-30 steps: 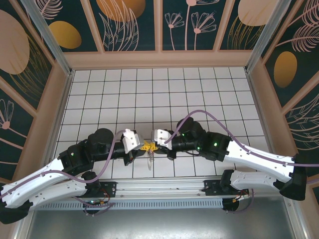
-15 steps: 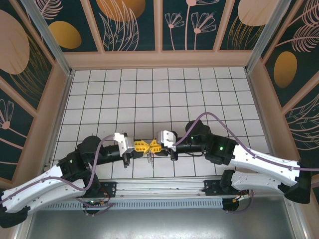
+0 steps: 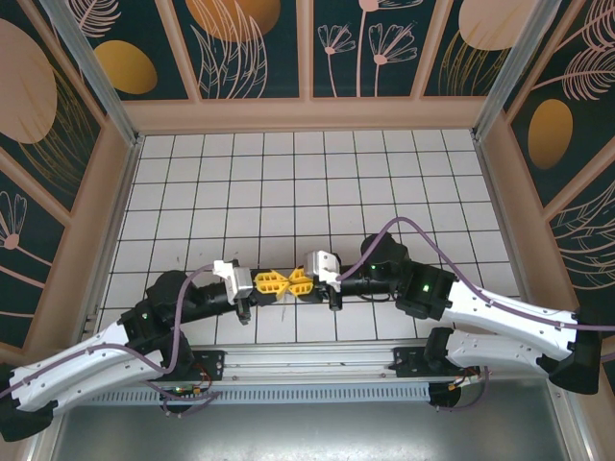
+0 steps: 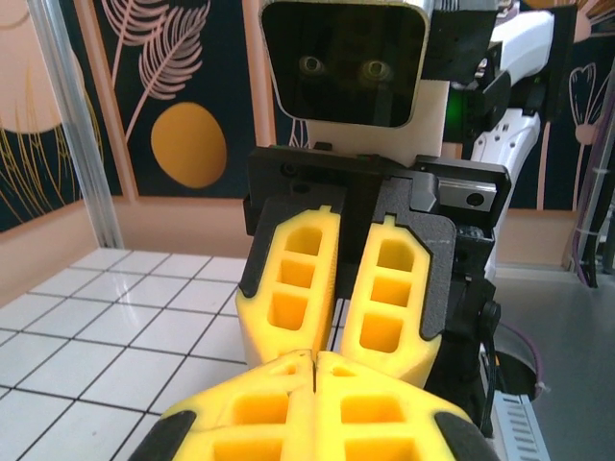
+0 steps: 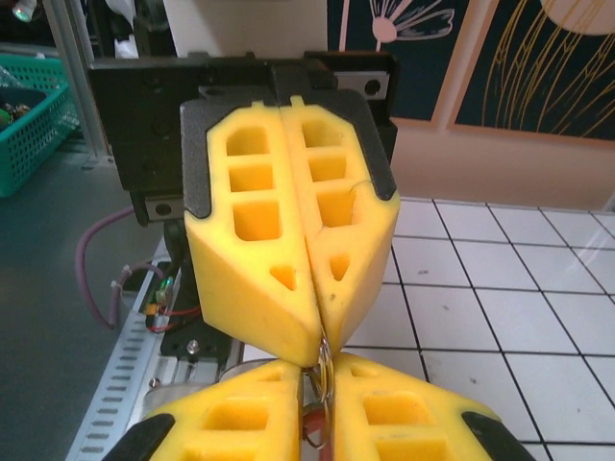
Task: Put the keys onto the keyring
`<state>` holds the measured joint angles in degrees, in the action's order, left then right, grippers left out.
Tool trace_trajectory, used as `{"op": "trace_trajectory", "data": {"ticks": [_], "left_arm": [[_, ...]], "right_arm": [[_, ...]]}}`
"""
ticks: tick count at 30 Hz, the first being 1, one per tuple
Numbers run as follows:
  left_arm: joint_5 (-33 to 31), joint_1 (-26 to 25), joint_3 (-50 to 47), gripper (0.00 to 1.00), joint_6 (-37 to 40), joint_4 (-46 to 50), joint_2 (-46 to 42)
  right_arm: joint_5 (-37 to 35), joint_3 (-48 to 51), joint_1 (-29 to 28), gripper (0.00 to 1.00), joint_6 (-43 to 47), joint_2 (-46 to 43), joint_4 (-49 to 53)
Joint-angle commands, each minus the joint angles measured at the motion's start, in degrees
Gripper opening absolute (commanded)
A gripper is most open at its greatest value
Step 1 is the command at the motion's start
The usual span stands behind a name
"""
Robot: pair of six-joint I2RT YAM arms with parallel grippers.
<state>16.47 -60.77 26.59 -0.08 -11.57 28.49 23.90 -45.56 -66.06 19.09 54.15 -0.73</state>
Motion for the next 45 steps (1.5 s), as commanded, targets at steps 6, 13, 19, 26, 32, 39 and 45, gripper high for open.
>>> {"op": "trace_trajectory", "data": {"ticks": [6,13,19,26,32,39,45], "left_arm": [[0.47,0.04,-2.39,0.0,-1.93,-12.38,-0.56],[-0.95,0.04,5.55,0.0,1.51,6.33,2.06],[-6.51,0.04,15.74,0.14,5.13,26.46,9.29],[-6.8,0.04,18.13,0.18,5.09,30.41,13.18],[-4.25,0.07,18.46,0.0,4.75,30.97,14.56],[-1.39,0.07,12.49,0.0,0.64,13.84,6.63],[-0.74,0.08,6.33,0.0,0.12,0.18,1.7]], "right_arm": [[3.59,0.85,-0.29,0.0,-0.5,-1.24,-3.39],[-3.48,-1.85,-0.29,0.0,1.8,-1.27,2.13],[-7.47,-6.72,-0.57,0.0,5.15,3.02,9.42],[-9.4,-9.22,-1.25,0.0,7.19,5.44,11.83],[-11.44,-9.67,-1.71,0.0,7.98,5.57,12.96],[-9.9,-5.85,-1.7,0.0,5.72,2.82,8.13],[-4.52,-0.62,-1.79,0.1,4.06,-0.76,-0.58]]}}
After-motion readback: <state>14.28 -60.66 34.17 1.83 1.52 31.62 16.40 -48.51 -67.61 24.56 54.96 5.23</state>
